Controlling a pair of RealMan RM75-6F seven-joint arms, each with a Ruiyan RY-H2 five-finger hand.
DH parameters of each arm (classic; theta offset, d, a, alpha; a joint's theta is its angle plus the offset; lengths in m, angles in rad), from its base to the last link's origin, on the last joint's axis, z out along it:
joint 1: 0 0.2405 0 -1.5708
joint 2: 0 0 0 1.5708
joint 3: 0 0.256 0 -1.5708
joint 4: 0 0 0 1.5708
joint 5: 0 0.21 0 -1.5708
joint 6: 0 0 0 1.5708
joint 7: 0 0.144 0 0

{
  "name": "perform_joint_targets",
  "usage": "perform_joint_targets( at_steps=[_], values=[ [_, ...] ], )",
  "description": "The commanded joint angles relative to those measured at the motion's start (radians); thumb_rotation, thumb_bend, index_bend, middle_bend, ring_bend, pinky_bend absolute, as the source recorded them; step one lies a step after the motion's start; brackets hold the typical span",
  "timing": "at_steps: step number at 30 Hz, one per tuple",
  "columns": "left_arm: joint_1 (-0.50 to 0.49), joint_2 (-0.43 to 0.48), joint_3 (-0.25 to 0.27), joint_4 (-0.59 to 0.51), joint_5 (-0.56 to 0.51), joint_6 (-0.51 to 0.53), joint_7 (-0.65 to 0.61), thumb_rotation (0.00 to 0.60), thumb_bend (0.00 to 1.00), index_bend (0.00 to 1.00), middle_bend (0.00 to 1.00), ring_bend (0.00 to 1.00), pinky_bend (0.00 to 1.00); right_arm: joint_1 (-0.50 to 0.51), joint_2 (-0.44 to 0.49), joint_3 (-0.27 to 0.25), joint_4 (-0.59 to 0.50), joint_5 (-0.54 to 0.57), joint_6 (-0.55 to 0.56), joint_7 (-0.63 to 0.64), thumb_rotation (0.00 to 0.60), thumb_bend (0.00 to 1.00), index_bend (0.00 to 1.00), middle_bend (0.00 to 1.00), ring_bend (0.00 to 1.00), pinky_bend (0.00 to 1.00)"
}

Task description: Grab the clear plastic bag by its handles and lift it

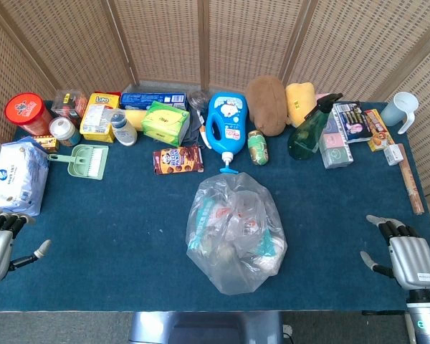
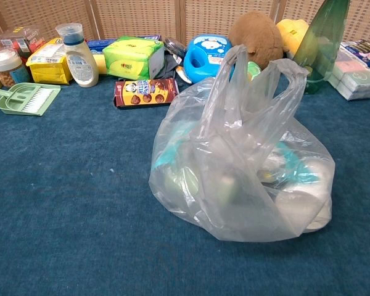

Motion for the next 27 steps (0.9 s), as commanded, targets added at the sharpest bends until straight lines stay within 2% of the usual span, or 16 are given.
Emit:
perform_joint_targets(
  at_steps=[1, 14, 16, 22, 24, 27],
  values=[
    [-0.001, -0.003, 0.0, 0.0, -0.003, -0.002, 0.001, 0.0, 0.21, 0.32, 0.31, 0.23, 0.13, 0.001, -0.001, 0.001, 0.001, 0.001, -0.001, 0.0, 0.511, 0.3, 0.2, 0.28, 0.25, 0.27],
    [0.003, 0.003, 0.002, -0.004, 0.017, 0.013, -0.005, 0.0, 0.21, 0.32, 0.31, 0.23, 0.13, 0.003, 0.018, -0.012, -0.017, -0.027, -0.007, 0.082, 0.511, 0.3, 0.2, 0.28, 0.25, 0.27],
    [0.002, 0.011, 0.001, -0.008, 0.028, 0.019, -0.012, 0.0, 0.21, 0.32, 0.31, 0.23, 0.13, 0.001, 0.027, -0.02, -0.038, -0.041, -0.009, 0.162, 0.511, 0.3, 0.2, 0.28, 0.25, 0.27],
    [0.0, 0.026, -0.004, -0.017, 0.05, 0.033, -0.024, 0.0, 0.21, 0.32, 0.31, 0.23, 0.13, 0.017, 0.059, -0.034, -0.062, -0.067, -0.04, 0.298, 0.507, 0.3, 0.2, 0.28, 0.27, 0.27],
    [-0.004, 0.032, -0.007, -0.02, 0.058, 0.035, -0.025, 0.0, 0.21, 0.32, 0.31, 0.23, 0.13, 0.024, 0.063, -0.037, -0.068, -0.075, -0.049, 0.324, 0.479, 0.29, 0.2, 0.29, 0.27, 0.27],
    [-0.011, 0.043, -0.011, -0.031, 0.065, 0.033, -0.021, 0.0, 0.21, 0.32, 0.31, 0.23, 0.13, 0.033, 0.064, -0.042, -0.077, -0.083, -0.063, 0.345, 0.334, 0.25, 0.2, 0.29, 0.28, 0.27]
  ],
)
